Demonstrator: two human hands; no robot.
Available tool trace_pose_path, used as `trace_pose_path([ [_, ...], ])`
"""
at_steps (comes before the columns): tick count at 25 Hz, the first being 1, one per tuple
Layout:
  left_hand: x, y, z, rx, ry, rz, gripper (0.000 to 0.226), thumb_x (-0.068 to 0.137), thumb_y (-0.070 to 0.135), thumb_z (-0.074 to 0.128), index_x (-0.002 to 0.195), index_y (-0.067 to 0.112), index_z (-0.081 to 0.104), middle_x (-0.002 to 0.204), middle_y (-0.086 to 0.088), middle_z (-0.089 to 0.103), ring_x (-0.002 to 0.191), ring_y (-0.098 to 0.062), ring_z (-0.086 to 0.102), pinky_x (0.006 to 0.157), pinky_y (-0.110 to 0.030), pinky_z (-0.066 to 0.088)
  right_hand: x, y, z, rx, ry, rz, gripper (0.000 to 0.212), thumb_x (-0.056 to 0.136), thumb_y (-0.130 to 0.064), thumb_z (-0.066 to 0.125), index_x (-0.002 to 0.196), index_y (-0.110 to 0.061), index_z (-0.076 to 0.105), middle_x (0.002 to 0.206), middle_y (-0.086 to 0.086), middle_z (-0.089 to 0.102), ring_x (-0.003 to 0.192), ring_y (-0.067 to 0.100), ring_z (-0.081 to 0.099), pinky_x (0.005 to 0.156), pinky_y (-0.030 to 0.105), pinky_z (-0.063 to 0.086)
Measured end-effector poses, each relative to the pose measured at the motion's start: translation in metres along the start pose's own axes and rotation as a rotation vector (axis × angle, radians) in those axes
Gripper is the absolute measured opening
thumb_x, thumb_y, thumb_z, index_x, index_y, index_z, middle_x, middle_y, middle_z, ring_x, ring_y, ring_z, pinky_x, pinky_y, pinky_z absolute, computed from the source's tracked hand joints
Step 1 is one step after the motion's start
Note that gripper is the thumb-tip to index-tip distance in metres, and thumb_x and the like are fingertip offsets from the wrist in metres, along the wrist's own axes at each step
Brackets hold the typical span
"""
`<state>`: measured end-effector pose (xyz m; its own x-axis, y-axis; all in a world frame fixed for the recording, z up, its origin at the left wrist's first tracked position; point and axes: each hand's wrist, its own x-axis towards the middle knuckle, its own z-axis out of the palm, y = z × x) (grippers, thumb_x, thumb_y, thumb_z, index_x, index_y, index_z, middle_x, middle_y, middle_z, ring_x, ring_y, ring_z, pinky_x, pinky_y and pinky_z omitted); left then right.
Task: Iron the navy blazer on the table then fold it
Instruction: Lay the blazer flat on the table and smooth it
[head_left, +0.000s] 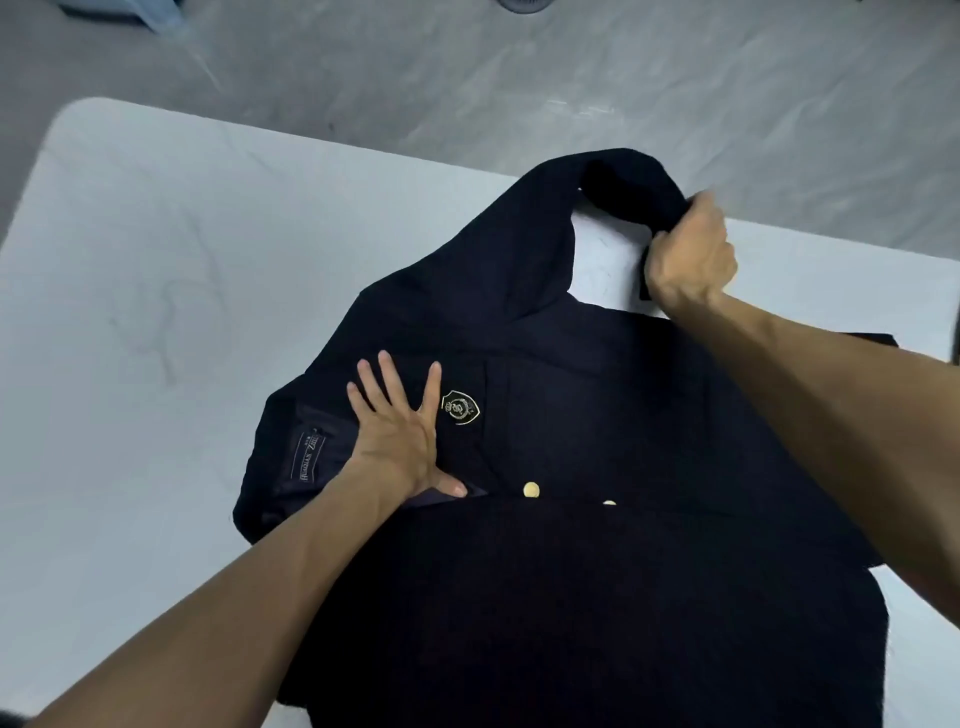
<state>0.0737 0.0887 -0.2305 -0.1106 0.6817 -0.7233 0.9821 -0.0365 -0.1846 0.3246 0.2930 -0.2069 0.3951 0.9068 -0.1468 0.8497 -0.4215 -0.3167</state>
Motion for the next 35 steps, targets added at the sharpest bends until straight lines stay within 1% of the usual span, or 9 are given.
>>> trace_pose_path([
  [3, -0.002, 0.0, -0.004, -0.019, -0.034, -0.008, 0.156, 0.051, 0.095, 0.055, 0.137, 0.013, -0.046, 0.143, -0.047, -0.032, 0.136, -0.066, -0.018, 0.116, -0.068, 0.005, -0.009, 0.02, -0.015, -0.012, 0.073, -0.049, 0.058, 0.079, -0.001, 0.054, 0.135, -0.009, 0.042, 0.136, 0.017, 0.039, 0.107, 0.039, 0.054, 0.086, 0.048, 0.044],
  [8, -0.013, -0.013, -0.01, -0.191, -0.002, 0.058, 0.136, 0.063, 0.088, 0.057, 0.154, 0.023, -0.021, 0.155, -0.034, -0.024, 0.145, -0.052, -0.018, 0.119, -0.059, -0.002, -0.113, -0.029, 0.016, 0.019, -0.064, -1.184, 0.063, 0.08, -0.012, 0.055, 0.142, -0.018, 0.046, 0.146, 0.01, 0.042, 0.128, 0.029, 0.044, 0.106, 0.041, 0.034],
  [11, -0.026, -0.045, 0.002, -0.455, 0.391, -0.054, 0.091, 0.088, 0.069, 0.049, 0.156, 0.017, 0.02, 0.162, -0.023, 0.01, 0.15, -0.036, 0.007, 0.122, -0.046, 0.007, -0.148, -0.066, 0.056, -0.287, -0.182, -1.614, 0.056, 0.094, -0.027, 0.041, 0.149, -0.021, 0.036, 0.157, 0.005, 0.03, 0.144, 0.027, 0.027, 0.12, 0.044, 0.012],
  [17, -0.023, -0.065, 0.032, -0.337, 0.138, -0.237, 0.098, 0.095, 0.067, 0.035, 0.155, 0.005, -0.013, 0.158, -0.032, -0.016, 0.149, -0.041, -0.014, 0.122, -0.046, -0.002, -0.138, -0.075, 0.089, -0.497, -0.473, -1.231, 0.067, 0.099, -0.049, 0.038, 0.156, -0.029, 0.007, 0.164, 0.001, 0.003, 0.149, 0.03, 0.001, 0.12, 0.05, 0.003],
  [22, -0.076, -0.09, 0.036, -0.7, 0.505, -0.32, 0.079, 0.093, 0.049, 0.059, 0.153, 0.009, 0.024, 0.157, -0.018, 0.021, 0.142, -0.036, 0.027, 0.118, -0.042, 0.025, -0.223, -0.024, 0.043, -0.055, -0.343, -1.316, 0.049, 0.094, -0.036, 0.056, 0.137, -0.014, 0.051, 0.147, 0.013, 0.043, 0.137, 0.031, 0.037, 0.116, 0.046, 0.027],
  [25, -0.132, -0.079, 0.087, -1.042, 0.296, -0.659, 0.078, 0.091, 0.052, 0.062, 0.145, 0.004, 0.033, 0.144, -0.018, 0.045, 0.129, -0.036, 0.048, 0.102, -0.044, 0.042, -0.296, 0.026, 0.048, -0.182, -0.59, -1.554, 0.062, 0.093, -0.046, 0.055, 0.148, -0.025, 0.037, 0.157, 0.007, 0.029, 0.146, 0.028, 0.022, 0.12, 0.047, 0.016],
  [28, -0.16, -0.075, 0.132, -1.383, 0.025, -0.724, 0.044, 0.092, 0.04, 0.066, 0.12, 0.007, 0.057, 0.116, -0.012, 0.068, 0.102, -0.03, 0.065, 0.088, -0.04, 0.052, -0.327, 0.049, 0.071, -0.361, -0.687, -1.503, 0.072, 0.096, -0.044, 0.049, 0.155, -0.027, 0.013, 0.164, 0.005, 0.004, 0.149, 0.028, -0.005, 0.117, 0.046, -0.009],
  [32, -0.151, -0.08, 0.141, -1.451, 0.132, -0.678, 0.026, 0.098, 0.035, 0.058, 0.113, 0.014, 0.06, 0.103, -0.004, 0.069, 0.097, -0.028, 0.066, 0.086, -0.041, 0.054, -0.369, 0.031, 0.062, -0.315, -0.633, -1.241, 0.064, 0.089, -0.035, 0.057, 0.148, -0.017, 0.036, 0.154, 0.015, 0.029, 0.144, 0.037, 0.022, 0.119, 0.05, 0.004],
  [35, -0.158, -0.086, 0.148, -1.486, 0.144, -0.541, 0.027, 0.094, 0.035, 0.064, 0.114, 0.02, 0.055, 0.099, 0.006, 0.065, 0.097, -0.02, 0.065, 0.078, -0.028, 0.049, -0.417, 0.029, 0.07, -0.301, -0.674, -1.418, 0.07, 0.087, -0.05, 0.06, 0.146, -0.021, 0.037, 0.15, 0.014, 0.034, 0.138, 0.036, 0.03, 0.119, 0.052, 0.014],
])
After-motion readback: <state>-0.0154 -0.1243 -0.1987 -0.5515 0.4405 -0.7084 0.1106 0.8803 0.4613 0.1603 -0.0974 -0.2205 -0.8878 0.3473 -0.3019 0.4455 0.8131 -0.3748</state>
